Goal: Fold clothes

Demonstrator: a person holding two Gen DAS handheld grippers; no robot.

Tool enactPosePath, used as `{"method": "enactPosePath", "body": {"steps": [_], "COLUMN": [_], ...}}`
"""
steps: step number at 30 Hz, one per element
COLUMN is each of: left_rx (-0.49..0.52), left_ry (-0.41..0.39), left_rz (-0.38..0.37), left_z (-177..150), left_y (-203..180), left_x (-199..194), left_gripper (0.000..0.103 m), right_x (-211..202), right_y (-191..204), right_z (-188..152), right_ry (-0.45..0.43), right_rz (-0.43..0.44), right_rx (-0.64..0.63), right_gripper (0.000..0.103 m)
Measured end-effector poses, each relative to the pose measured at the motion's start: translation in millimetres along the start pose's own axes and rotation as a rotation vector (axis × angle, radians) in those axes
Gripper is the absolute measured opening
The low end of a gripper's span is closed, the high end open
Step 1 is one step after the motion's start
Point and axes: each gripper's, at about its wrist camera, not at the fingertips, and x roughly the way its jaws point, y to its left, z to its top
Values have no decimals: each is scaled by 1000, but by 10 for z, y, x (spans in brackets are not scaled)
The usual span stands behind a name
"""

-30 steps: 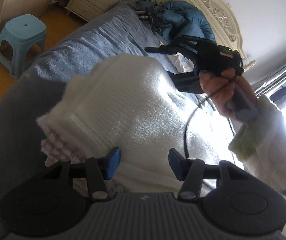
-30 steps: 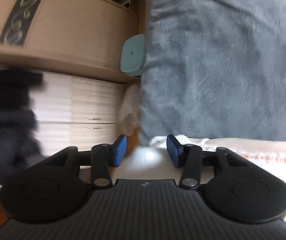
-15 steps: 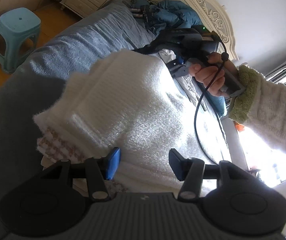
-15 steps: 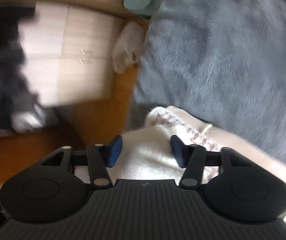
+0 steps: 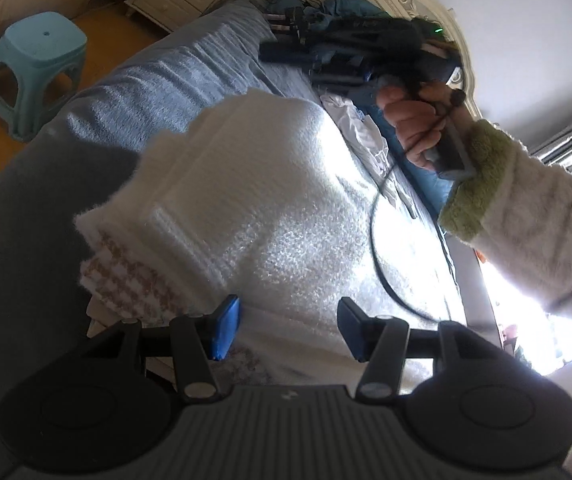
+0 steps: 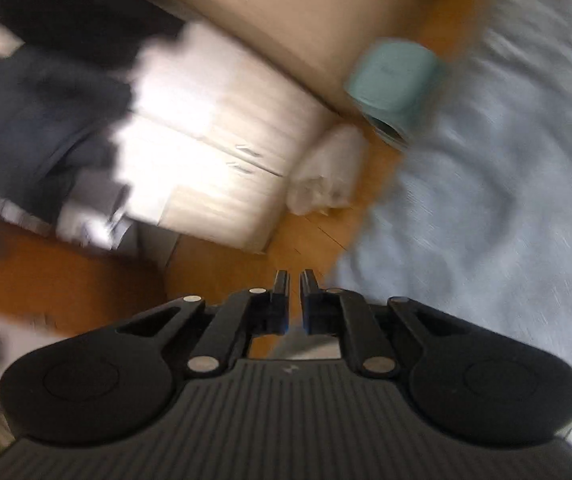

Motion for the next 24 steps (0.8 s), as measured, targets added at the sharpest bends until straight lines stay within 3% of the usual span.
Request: {"method": "enactPosePath", "body": {"steps": [1,3,5,7,8,9,10,12,16,19,22,24], "left_rx": [-2,-15,-23,-18,-14,-9,-4,-6,-22,-51,-64,-69], "left_ry": [-1,-4,-6,-4,-1,2,7,16,40,76,56,48], "left_rz": [-2,-8,-13,-13,-11,-9,-5,3,7,13,5,1], "left_z": [-1,5,7,4,3,4,6,-2,-38,-68,-37,-18], "left_y": [8,30,45,48,52,57,63,80,142,206,231,235], "left_x": [3,8,11,19,24,29,34,36,52,113,91,75], "left_gripper": [55,55,55,55,55,55,55,55,55,59,60,60], "right_x": [-25,-100,-122,-108,-71,-33,4,5,-183,-105,101,182], "right_y": [-73,-97,-112,-157,-121,-85,-49,95,266,36,-214,-301], "right_z": [12,-9,-92,-167,-200,-233,-266,-354,-556,-582,-475,-401], "right_ry": [21,72,154,220,213,207,200,172,97,29,-7,-34], "right_rz": [-27,-111,-125,-88,-73,-59,-45,7,194,152,77,37], "right_rx": [38,35,42,67,28,-12,-51,-160,-312,-255,-163,-105], "right_gripper": [14,49,55,56,51,31,22,14,13,13,14,23]}}
